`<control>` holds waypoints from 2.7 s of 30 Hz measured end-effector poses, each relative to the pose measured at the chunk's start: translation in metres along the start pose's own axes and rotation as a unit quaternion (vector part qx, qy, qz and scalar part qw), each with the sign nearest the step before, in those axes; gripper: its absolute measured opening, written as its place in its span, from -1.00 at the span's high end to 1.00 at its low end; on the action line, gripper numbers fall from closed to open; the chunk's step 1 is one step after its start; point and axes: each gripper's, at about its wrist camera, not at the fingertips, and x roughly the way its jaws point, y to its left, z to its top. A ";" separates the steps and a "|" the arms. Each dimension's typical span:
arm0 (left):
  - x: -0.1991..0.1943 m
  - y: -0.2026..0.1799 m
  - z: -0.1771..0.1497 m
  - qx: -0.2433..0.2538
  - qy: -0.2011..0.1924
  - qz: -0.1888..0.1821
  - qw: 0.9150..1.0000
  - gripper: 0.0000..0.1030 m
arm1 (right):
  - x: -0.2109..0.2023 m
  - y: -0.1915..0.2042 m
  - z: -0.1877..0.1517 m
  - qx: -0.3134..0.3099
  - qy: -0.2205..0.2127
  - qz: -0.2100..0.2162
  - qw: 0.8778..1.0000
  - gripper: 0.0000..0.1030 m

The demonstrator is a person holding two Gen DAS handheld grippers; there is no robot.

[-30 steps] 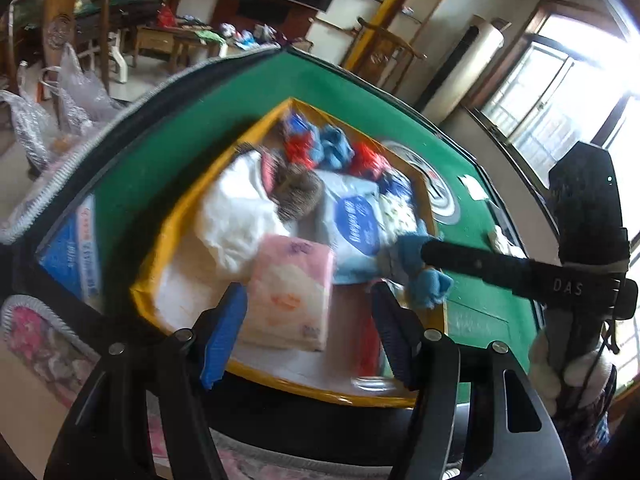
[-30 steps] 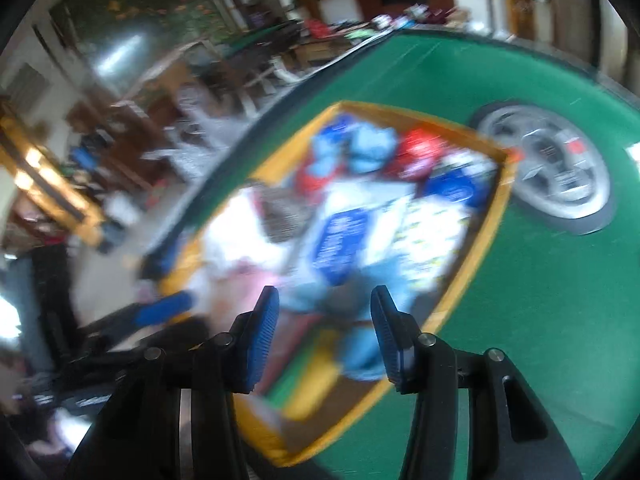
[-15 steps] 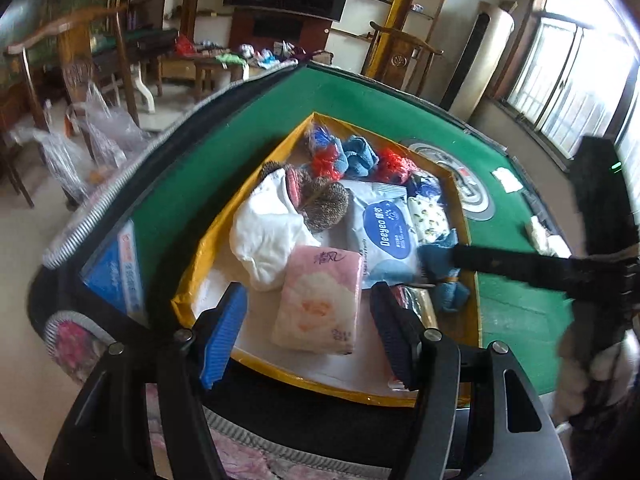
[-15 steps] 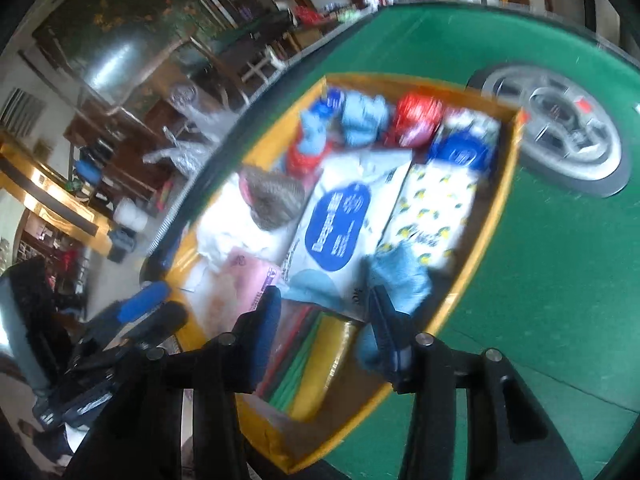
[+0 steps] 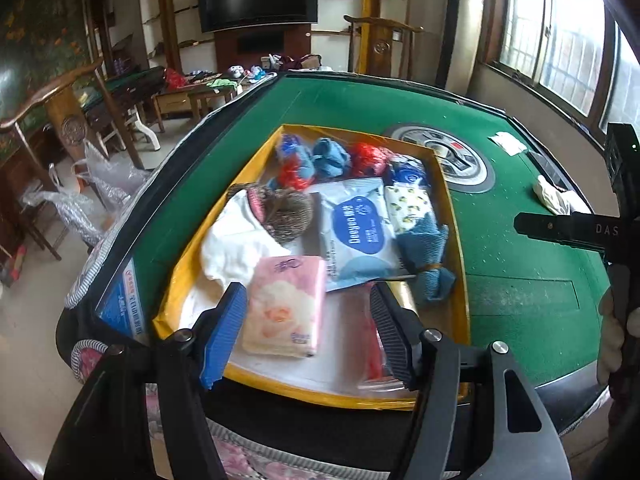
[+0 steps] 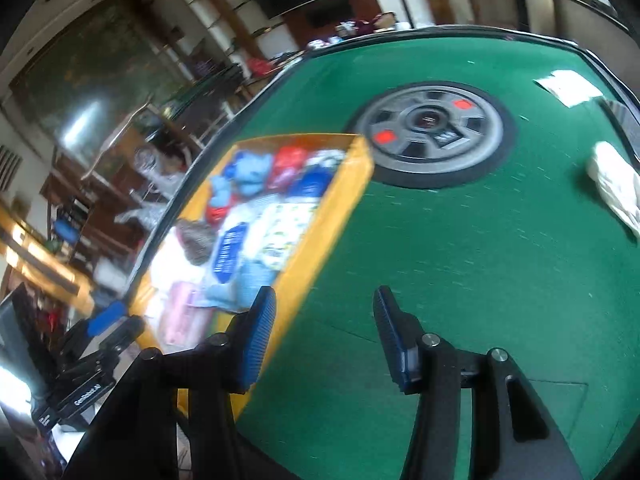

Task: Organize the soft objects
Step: 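Open both grippers to drop the strip bag and blue cloth into the box, then withdraw left gripper from box while right gripper approaches white towel on table, then grasp white foam sheet with right gripper while left gripper grasps crumpled white towel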

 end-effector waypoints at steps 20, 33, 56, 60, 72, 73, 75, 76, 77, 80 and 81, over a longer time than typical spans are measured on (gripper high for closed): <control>-0.012 -0.141 0.002 0.089 0.045 -0.261 0.960 -0.35 | -0.133 -0.222 -0.022 0.201 -0.129 -0.159 0.958 0.10; -0.011 -0.132 -0.009 0.068 0.075 -0.274 0.957 -0.35 | -0.085 -0.272 0.079 0.205 -0.129 -0.234 0.941 0.09; 0.018 -0.160 -0.006 0.078 0.113 -0.327 0.935 -0.37 | -0.166 -0.320 0.038 0.227 -0.148 -0.240 0.932 -0.31; 0.016 -0.157 -0.003 0.074 0.110 -0.309 0.942 -0.37 | -0.152 -0.345 0.052 0.232 -0.133 -0.250 0.931 -0.31; 0.039 -0.166 0.033 0.064 0.109 -0.303 0.944 -0.37 | -0.087 -0.278 0.049 0.152 -0.065 -0.169 0.972 0.43; 0.042 -0.172 0.038 0.067 0.108 -0.303 0.944 -0.37 | -0.085 -0.271 0.042 0.155 -0.066 -0.147 0.975 0.45; 0.047 -0.186 0.049 0.079 0.104 -0.298 0.946 -0.37 | -0.081 -0.261 0.030 0.154 -0.069 -0.125 0.978 0.45; 0.051 -0.195 0.055 0.087 0.100 -0.297 0.946 -0.37 | -0.080 -0.255 0.025 0.149 -0.072 -0.123 0.979 0.44; 0.053 -0.204 0.061 0.095 0.094 -0.297 0.945 -0.37 | -0.078 -0.252 0.023 0.145 -0.076 -0.128 0.978 0.44; 0.063 -0.239 0.079 0.154 0.062 -0.298 0.940 -0.37 | -0.082 -0.261 0.017 0.171 -0.096 -0.094 0.976 0.39; 0.066 -0.254 0.083 0.192 0.045 -0.297 0.934 -0.37 | -0.084 -0.265 0.015 0.180 -0.105 -0.082 0.975 0.37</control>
